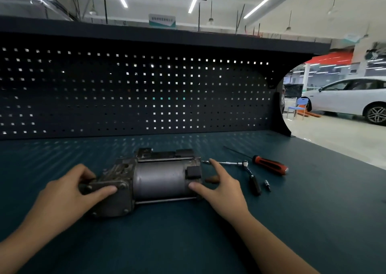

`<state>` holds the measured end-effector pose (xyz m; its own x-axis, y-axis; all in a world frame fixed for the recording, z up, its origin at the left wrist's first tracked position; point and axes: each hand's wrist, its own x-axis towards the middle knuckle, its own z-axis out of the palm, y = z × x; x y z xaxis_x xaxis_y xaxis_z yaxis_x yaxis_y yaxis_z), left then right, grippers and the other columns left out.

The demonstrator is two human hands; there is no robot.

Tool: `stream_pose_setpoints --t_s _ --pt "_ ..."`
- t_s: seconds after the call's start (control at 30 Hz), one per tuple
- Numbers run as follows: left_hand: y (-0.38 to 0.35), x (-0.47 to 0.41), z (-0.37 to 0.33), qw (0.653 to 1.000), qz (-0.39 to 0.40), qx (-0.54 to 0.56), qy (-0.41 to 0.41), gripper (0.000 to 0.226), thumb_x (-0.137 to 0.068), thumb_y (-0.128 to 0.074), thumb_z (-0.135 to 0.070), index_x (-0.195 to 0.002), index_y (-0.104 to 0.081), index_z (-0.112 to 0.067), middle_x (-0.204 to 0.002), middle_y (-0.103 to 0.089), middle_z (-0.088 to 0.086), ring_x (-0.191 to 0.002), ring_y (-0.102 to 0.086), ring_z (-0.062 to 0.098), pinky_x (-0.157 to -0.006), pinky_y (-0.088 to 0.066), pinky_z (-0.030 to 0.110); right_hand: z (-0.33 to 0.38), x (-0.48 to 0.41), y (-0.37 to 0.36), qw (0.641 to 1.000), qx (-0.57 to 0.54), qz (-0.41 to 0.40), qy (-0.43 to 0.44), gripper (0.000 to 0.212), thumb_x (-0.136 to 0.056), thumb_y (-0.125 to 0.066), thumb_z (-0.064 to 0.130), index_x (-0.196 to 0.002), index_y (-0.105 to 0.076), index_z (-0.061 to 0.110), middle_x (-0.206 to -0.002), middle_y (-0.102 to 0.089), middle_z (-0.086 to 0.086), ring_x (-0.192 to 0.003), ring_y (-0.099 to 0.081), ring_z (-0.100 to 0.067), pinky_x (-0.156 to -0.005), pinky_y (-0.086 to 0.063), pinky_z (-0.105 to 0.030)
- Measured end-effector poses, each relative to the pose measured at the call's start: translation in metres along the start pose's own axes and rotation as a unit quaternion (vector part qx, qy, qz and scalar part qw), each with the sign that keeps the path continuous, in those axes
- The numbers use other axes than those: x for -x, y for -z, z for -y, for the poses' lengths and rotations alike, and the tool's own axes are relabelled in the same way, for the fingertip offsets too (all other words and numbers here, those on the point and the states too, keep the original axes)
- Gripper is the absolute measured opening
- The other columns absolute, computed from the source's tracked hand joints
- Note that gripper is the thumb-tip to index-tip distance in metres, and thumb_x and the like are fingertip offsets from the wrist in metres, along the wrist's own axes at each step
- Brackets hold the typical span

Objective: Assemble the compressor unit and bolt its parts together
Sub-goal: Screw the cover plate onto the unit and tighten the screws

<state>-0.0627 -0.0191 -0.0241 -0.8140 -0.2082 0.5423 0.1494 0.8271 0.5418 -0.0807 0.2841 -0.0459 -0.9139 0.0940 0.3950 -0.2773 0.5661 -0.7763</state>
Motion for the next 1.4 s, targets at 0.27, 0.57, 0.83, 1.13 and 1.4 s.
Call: stream_pose_setpoints --t_s 0.27,0.57,0.83,1.13,1.4 --pt "-0.016 -0.013 -0.030 0.999 0.013 -0.029 0.038 0.043 -0.065 -0.074 -0.054 -0.076 -0.048 -0.022 -0.075 -0.057 -0.008 -0.068 -0.052 0.014 -0.055 -0.038 0.031 -0.007 -0.013 -0.014 0.996 -0.034 -0.041 -0.073 0.061 -0.080 -0.069 0.033 -0.135 -0.044 0.020 -0.116 -0.062 0.002 -0.103 -0.057 -0.012 -0.080 -0.043 -0.021" --pt "-0.020 -0.007 -0.029 1.000 -0.015 0.004 0.008 0.044 -0.064 -0.076 -0.050 -0.073 -0.046 -0.019 -0.070 -0.056 -0.007 -0.063 -0.050 0.008 -0.049 -0.035 0.028 -0.001 -0.007 -0.016 0.994 -0.090 0.059 0.016 0.039 -0.081 -0.068 0.024 -0.105 -0.046 0.046 -0.084 -0.044 0.041 -0.079 -0.049 0.024 -0.063 -0.033 0.007" --pt "-0.023 -0.002 -0.027 1.000 -0.012 0.003 -0.017 0.042 -0.066 -0.076 -0.045 -0.074 -0.044 -0.019 -0.072 -0.054 -0.005 -0.064 -0.049 0.007 -0.050 -0.034 0.028 -0.007 -0.017 -0.021 0.978 -0.184 0.098 -0.021 0.038 -0.081 -0.062 0.005 -0.088 -0.053 0.042 -0.091 -0.059 0.032 -0.089 -0.056 0.013 -0.079 -0.042 -0.011" --pt "-0.026 -0.017 -0.012 0.996 0.008 0.083 0.021 0.043 -0.070 -0.077 -0.038 -0.091 -0.048 -0.014 -0.078 -0.047 -0.015 -0.069 -0.044 -0.002 -0.054 -0.035 0.020 0.000 -0.007 -0.026 0.986 -0.151 0.069 0.012 0.022 -0.086 -0.062 0.024 -0.092 -0.050 0.041 -0.093 -0.058 0.027 -0.093 -0.057 0.002 -0.083 -0.042 -0.013" --pt "-0.027 0.000 0.012 0.987 0.092 0.128 0.028 0.068 -0.070 -0.080 -0.026 -0.127 -0.046 -0.017 -0.110 -0.049 -0.012 -0.099 -0.050 0.005 -0.080 -0.039 0.017 0.004 -0.009 -0.031 0.999 0.002 0.034 -0.012 0.034 -0.083 -0.065 0.028 -0.113 -0.051 0.022 -0.089 -0.058 0.010 -0.084 -0.054 -0.012 -0.071 -0.038 -0.022"
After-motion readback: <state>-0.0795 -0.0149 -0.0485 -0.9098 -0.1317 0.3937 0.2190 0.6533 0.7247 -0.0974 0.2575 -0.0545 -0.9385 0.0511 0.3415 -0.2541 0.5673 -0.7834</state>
